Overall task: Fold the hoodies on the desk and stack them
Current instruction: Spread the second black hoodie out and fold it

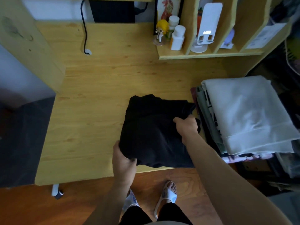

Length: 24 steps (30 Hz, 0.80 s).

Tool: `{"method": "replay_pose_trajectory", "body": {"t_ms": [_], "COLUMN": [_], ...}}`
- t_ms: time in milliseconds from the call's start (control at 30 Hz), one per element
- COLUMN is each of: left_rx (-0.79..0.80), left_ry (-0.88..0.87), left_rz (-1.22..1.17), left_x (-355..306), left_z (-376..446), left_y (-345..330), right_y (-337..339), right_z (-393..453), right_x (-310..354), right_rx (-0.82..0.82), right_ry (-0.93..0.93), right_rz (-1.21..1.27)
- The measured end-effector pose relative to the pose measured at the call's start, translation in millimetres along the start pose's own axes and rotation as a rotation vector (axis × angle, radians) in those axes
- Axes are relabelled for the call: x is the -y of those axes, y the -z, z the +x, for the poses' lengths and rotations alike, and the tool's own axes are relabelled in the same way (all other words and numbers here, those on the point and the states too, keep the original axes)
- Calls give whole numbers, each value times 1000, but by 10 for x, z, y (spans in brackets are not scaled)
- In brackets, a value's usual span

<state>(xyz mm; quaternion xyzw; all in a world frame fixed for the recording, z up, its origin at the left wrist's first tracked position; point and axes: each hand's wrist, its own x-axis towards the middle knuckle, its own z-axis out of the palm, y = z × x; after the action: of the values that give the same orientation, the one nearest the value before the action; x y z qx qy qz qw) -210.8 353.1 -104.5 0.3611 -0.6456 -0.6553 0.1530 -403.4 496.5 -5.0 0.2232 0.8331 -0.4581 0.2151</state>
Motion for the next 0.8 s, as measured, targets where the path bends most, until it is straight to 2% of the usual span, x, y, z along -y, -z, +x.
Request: {"method": "replay_pose_trajectory", "body": {"t_ms": [67, 133, 233, 333, 400, 467, 533, 567, 667, 733, 800], "left_rx": [-14, -54, 9, 111, 188, 257, 309, 303, 202, 276, 364], "left_ry": [-105, -197, -290, -350, -436, -411, -289, -287, -594, -596, -498], "left_rz": [116, 475, 891, 1194, 1370, 1438, 1372, 1334, 1279, 1320, 1480], "left_x": [-73, -145, -236, -306, -353, -439, -643, -770, -981, -927, -741], "left_z": [39, 63, 79, 122, 137, 128, 172, 217, 357, 429, 446], "left_y": [60, 179, 334, 418, 460, 513, 537, 503, 181, -108, -309], "right_y": [156, 320, 324, 135, 36, 5, 8, 0, -89, -127, -127], "right_z": [-209, -352, -122, 139, 215, 235, 241, 276, 403, 456, 453], "right_x": [29, 6, -193, -469, -541, -498, -440, -441, -580, -648, -607], "right_rx": [-90, -183, -173, -59, -70, -169, -244, -240, -129, -141, -195], "right_ry": [208, 328, 217, 30, 51, 194, 313, 319, 186, 150, 107], "right_rz": [-125, -167, -121, -200, -237, -222, -171, -191, -346, -383, -381]}}
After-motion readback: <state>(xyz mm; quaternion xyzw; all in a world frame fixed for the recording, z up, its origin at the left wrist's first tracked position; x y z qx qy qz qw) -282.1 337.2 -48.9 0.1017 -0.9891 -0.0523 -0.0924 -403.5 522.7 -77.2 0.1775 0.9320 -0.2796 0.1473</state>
